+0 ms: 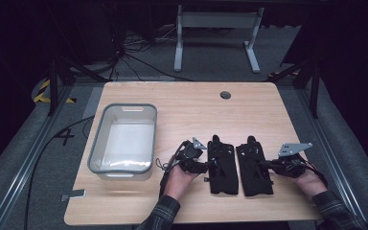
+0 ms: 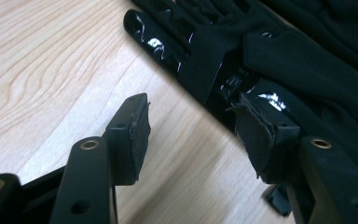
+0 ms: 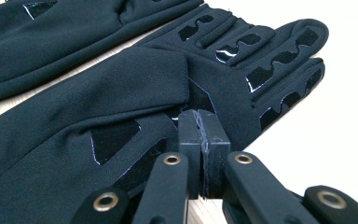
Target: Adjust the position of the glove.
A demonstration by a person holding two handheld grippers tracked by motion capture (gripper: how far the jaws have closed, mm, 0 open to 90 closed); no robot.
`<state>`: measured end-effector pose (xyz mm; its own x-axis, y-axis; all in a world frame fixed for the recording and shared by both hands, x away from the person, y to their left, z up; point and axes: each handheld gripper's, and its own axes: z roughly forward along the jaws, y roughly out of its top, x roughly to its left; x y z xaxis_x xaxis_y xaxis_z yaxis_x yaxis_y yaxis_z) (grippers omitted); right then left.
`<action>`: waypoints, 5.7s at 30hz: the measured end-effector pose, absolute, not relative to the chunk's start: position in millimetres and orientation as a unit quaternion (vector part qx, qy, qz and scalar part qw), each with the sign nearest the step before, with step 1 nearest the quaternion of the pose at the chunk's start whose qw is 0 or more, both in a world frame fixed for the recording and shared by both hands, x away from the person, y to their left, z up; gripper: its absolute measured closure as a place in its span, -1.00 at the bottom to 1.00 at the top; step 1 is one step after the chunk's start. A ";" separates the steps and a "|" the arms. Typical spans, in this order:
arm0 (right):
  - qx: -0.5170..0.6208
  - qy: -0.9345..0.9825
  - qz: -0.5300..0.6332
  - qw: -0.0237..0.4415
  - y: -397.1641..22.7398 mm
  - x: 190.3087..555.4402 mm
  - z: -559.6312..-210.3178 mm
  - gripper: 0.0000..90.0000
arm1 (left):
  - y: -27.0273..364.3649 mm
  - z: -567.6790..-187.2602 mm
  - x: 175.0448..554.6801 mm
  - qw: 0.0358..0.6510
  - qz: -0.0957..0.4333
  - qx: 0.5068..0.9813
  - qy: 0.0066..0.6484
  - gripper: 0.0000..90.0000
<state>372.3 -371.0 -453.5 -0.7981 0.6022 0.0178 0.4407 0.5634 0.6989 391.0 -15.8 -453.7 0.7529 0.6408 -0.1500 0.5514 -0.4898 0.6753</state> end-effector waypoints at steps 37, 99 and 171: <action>0.333 0.865 0.358 0.109 -402.2 371.8 -449.7 0.99 | -30.8 -442.0 391.8 0.420 0.014 0.834 0.358 0.94; 0.235 0.893 0.376 0.081 -325.4 394.0 -458.1 1.00 | -87.1 -424.4 412.3 0.475 -0.045 0.824 0.307 0.94; 0.355 0.837 0.375 0.179 -389.8 383.2 -456.6 -0.66 | -28.3 -449.1 358.6 0.358 -0.014 0.884 0.300 0.99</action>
<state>383.2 -389.8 -456.6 -0.6835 0.7291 -0.0336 0.4603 0.4663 0.7555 358.6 -28.3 -449.1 0.8193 0.5205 -0.2404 0.5410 -0.5629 0.6249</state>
